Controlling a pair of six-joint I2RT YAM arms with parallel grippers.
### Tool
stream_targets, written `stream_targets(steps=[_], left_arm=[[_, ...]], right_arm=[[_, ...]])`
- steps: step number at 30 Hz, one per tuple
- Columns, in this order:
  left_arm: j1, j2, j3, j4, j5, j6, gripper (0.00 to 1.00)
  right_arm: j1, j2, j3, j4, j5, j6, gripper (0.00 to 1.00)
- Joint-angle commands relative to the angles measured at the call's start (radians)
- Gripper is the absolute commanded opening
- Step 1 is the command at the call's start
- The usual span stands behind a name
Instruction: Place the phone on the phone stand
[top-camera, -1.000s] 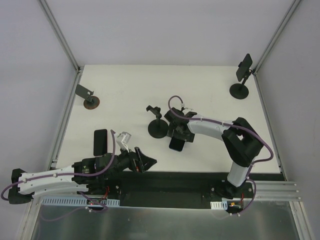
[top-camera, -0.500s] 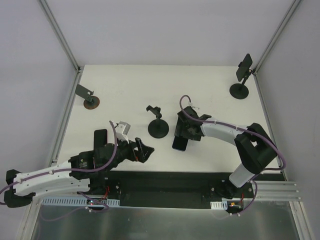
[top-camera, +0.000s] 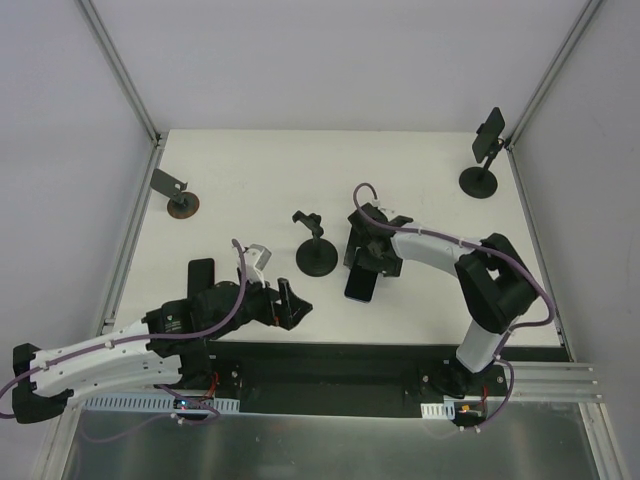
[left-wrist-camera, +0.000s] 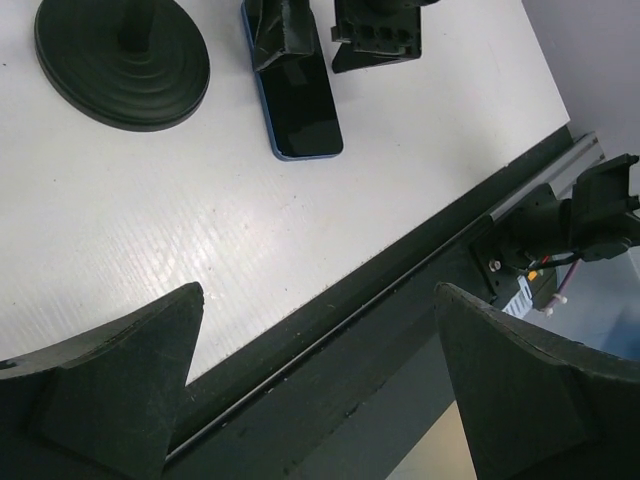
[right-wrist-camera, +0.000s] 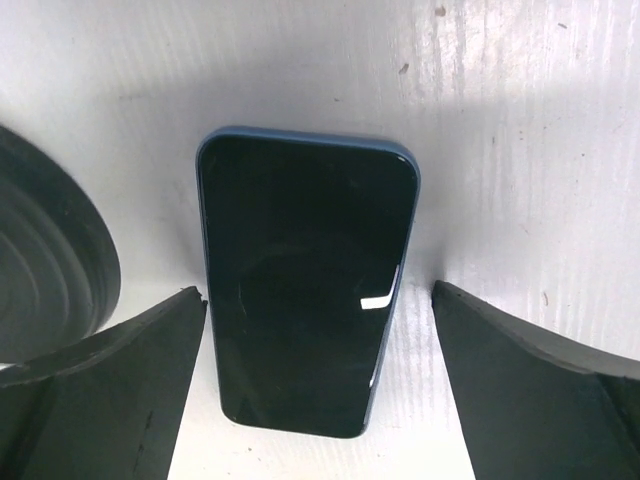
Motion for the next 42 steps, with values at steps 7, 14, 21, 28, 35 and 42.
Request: stream_targets(steps=[7,14,21,28,35,42], left_arm=[[0.002,-0.164,-0.066,0.056,0.024,-0.001,0.96],[0.001,-0.089,-0.021,0.054,0.173,0.033,0.93],[0.001,-0.031,-0.015,0.056,0.277,0.018,0.91],[0.001,-0.063,-0.026,0.056,0.258,-0.003,0.92],[0.001,-0.081,-0.095,0.131,0.221,-0.114,0.94],[0.002,-0.055,-0.082,0.197,0.106,-0.169,0.96]], right_arm=[[0.035,0.190,0.133,-0.233,-0.015,0.183,0.97],[0.038,0.198,0.131,-0.232,-0.058,0.220,0.83],[0.054,0.204,0.116,-0.226,-0.034,0.246,0.58],[0.096,0.100,0.026,-0.108,0.069,0.165,0.23],[0.111,-0.127,-0.206,0.145,0.149,-0.029,0.01],[0.111,-0.297,-0.316,0.277,0.149,-0.144,0.01]])
